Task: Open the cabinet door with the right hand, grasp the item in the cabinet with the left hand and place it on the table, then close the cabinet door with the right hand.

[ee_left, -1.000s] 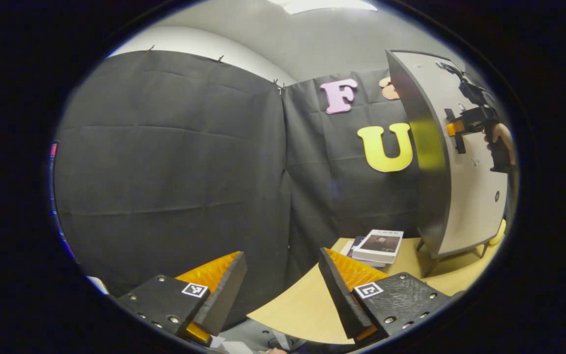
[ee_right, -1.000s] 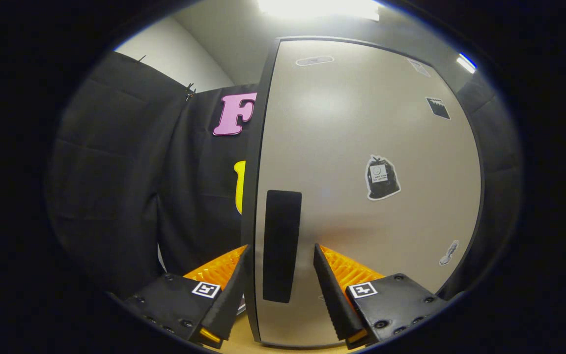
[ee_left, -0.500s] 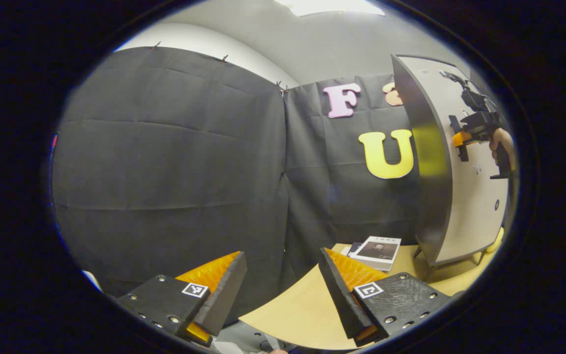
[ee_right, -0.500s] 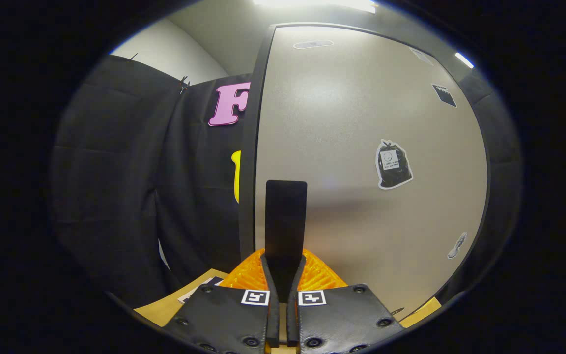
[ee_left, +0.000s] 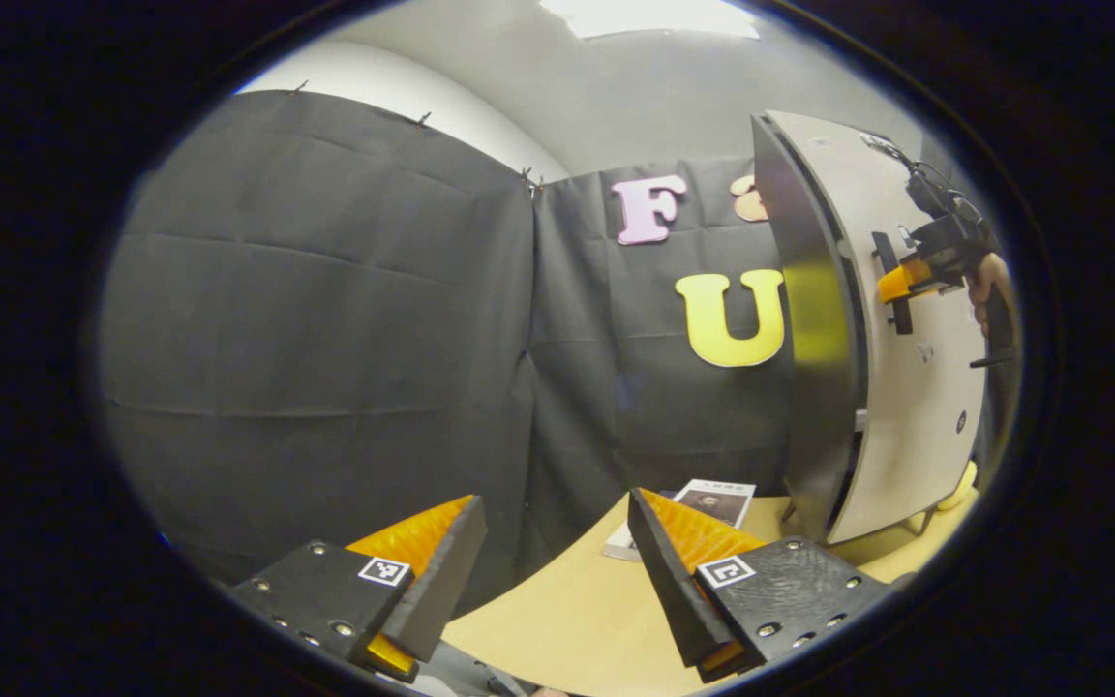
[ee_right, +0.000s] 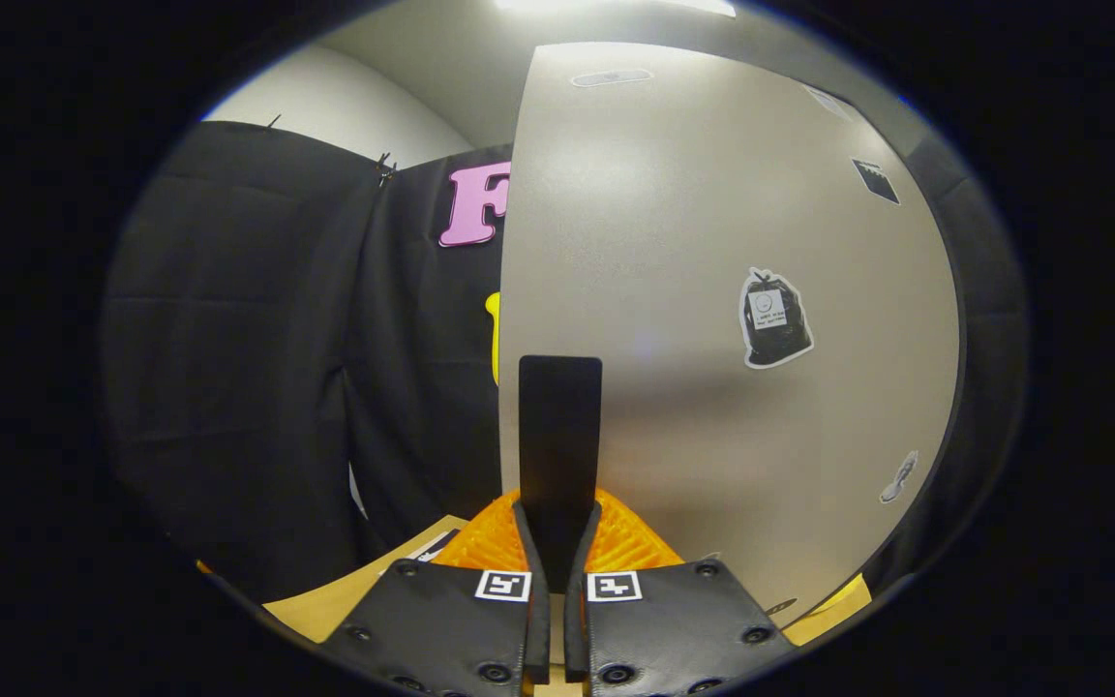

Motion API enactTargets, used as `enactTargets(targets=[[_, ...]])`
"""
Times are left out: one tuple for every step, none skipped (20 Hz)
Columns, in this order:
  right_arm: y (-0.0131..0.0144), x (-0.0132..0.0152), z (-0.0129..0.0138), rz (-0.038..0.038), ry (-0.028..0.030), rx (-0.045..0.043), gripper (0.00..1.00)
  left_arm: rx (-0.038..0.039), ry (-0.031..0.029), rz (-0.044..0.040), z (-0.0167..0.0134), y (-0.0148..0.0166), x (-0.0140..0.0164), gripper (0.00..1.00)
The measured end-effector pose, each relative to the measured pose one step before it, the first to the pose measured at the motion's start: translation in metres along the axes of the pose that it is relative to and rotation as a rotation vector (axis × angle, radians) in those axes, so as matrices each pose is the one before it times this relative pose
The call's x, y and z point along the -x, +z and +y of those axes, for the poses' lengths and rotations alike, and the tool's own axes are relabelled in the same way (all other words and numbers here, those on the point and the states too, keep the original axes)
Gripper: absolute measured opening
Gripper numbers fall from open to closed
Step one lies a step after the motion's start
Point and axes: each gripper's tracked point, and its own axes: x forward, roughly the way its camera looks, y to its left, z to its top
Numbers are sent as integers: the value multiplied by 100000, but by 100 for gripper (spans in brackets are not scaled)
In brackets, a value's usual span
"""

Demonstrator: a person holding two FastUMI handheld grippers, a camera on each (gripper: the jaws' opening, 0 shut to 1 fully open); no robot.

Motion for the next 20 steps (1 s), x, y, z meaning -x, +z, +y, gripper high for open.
enactTargets(targets=[[74, 336, 33, -48, 1416, -388, 7, -281, -1092, -226, -605, 156, 142, 89], [92, 590, -134, 215, 1412, 29, 7, -402, -951, -495, -549, 321, 137, 89], [-73, 1120, 238, 204, 1443, 288, 6, -303, -1033, -628, -739, 306, 83, 90], [-58, 497, 108, 518, 1558, 109, 7, -121, -1158, -468, -730, 237, 56, 91], [-142, 469, 88, 528, 1701, -21, 7, -42, -1289, -477, -811, 302, 112, 92], [-32, 577, 85, 338, 2056, 449, 7, 63, -1639, -473, -824, 393, 107, 89], [-65, 751, -8, 219, 2169, 436, 7, -74, -1683, -415, -942, 263, 117, 89], [12, 730, -30, 99, 2130, -131, 7, -284, -1591, -433, -896, 357, 134, 89], [-89, 767, 55, 368, 2280, -239, 6, -461, -1440, -365, -858, 306, 147, 92], [-86, 789, 21, 618, 2236, -211, 6, -537, -1198, -411, -768, 289, 98, 92], [-212, 823, 65, 561, 2126, -198, 6, -519, -982, -470, -862, 309, 69, 92], [8, 559, -233, 663, 1906, 109, 6, -283, -870, -313, -668, 250, 62, 92], [123, 322, -434, 319, 1594, 67, 7, -157, -1027, -217, -782, 210, 80, 91], [46, 397, -357, 129, 1509, 55, 6, -112, -1010, -189, -832, 352, 163, 90], [-67, 402, -410, 54, 1426, -118, 6, -333, -1093, -68, -634, 134, 43, 90], [-13, 455, -335, 35, 1248, -191, 6, -648, -901, -126, -762, 231, 12, 89], [-66, 462, -234, 256, 1171, -106, 6, -601, -917, -53, -642, 264, 172, 89], [-28, 414, -235, 432, 1114, -383, 6, -314, -871, -169, -695, 204, 103, 89], [-10, 340, -264, 535, 1121, -179, 6, -192, -802, -73, -831, 206, 44, 89], [45, 586, -332, 238, 1119, 19, 6, -56, -799, -163, -739, 283, 48, 89]])
